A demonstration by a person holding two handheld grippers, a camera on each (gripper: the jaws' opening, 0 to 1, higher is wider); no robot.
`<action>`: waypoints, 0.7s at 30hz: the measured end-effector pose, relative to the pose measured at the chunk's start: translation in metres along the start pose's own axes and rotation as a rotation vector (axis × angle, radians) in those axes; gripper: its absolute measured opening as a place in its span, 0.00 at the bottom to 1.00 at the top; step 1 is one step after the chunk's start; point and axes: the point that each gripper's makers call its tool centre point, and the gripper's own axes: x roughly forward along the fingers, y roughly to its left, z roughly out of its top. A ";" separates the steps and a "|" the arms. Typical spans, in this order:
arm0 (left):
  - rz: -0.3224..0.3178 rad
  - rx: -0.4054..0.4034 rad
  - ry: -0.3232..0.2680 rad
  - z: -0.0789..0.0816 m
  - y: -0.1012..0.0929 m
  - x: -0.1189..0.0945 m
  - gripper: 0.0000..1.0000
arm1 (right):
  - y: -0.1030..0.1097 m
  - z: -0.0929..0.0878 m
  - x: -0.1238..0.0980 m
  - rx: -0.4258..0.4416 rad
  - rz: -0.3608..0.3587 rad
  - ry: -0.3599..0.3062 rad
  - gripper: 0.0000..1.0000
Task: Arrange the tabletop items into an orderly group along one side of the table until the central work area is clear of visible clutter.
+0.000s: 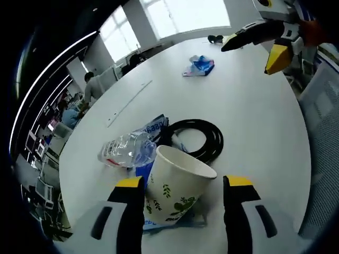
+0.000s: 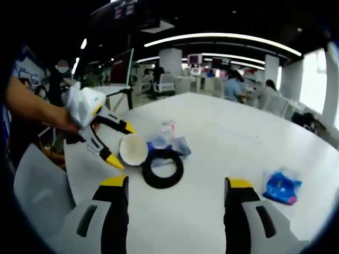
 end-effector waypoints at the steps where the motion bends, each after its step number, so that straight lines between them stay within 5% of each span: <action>1: -0.001 -0.001 0.002 0.000 0.001 0.001 0.58 | 0.000 -0.001 0.000 0.003 0.002 0.004 0.70; 14: -0.025 0.020 0.009 -0.001 0.002 0.007 0.58 | -0.008 -0.011 -0.002 0.004 0.009 0.029 0.70; 21: -0.072 0.104 0.042 -0.006 -0.002 0.008 0.60 | -0.010 -0.014 0.001 0.008 0.018 0.039 0.69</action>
